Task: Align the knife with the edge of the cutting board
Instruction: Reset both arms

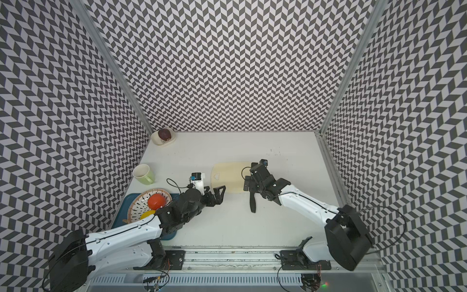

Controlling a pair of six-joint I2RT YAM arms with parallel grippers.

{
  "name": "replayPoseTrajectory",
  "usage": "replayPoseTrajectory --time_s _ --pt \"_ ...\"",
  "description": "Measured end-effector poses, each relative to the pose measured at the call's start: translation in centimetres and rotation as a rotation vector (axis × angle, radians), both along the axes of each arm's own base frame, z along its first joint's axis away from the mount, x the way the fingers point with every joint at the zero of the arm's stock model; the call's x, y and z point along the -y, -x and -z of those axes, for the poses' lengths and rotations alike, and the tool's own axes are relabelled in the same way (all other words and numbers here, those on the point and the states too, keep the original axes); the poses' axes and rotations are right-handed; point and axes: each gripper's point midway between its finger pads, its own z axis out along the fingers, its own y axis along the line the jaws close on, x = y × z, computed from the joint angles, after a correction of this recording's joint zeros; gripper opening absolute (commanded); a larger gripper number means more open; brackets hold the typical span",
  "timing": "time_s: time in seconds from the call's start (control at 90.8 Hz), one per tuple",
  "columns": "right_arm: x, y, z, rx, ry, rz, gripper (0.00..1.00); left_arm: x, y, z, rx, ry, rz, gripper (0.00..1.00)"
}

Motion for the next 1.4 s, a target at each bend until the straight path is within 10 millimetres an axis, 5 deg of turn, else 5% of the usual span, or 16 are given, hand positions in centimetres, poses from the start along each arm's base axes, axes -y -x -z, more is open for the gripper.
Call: replayPoseTrajectory --time_s 0.319,0.584,0.749,0.848,0.958,1.091,1.212,1.399 --pt "2.4 -1.8 -3.4 0.276 0.012 0.080 1.00 -4.0 -3.4 0.2 0.011 -0.025 -0.219 1.00" --pt "4.7 -4.7 -7.5 0.503 0.061 0.190 1.00 -8.7 -6.2 -2.4 0.131 -0.064 -0.523 1.00" --pt "9.6 -6.2 -6.6 0.552 0.129 0.324 1.00 -13.8 -9.4 -7.6 0.256 -0.121 -0.720 1.00" --pt "13.5 -6.6 -5.4 0.572 0.161 0.389 1.00 -18.5 -11.0 -8.8 0.278 -0.209 -0.801 1.00" --pt "16.7 -6.1 -4.1 0.577 0.211 0.426 1.00 -22.8 -11.7 -7.8 0.261 -0.349 -0.852 1.00" --pt "18.2 -5.9 -4.2 0.622 0.245 0.428 1.00 -25.9 -11.9 -3.2 0.166 -0.464 -0.855 1.00" --pt "19.8 -6.3 -5.4 0.682 0.260 0.458 1.00 -26.8 -11.9 0.4 0.095 -0.533 -0.833 1.00" --pt "21.3 -5.9 -3.7 0.711 0.294 0.416 1.00 -27.6 -12.3 0.8 0.122 -0.533 -0.843 1.00"
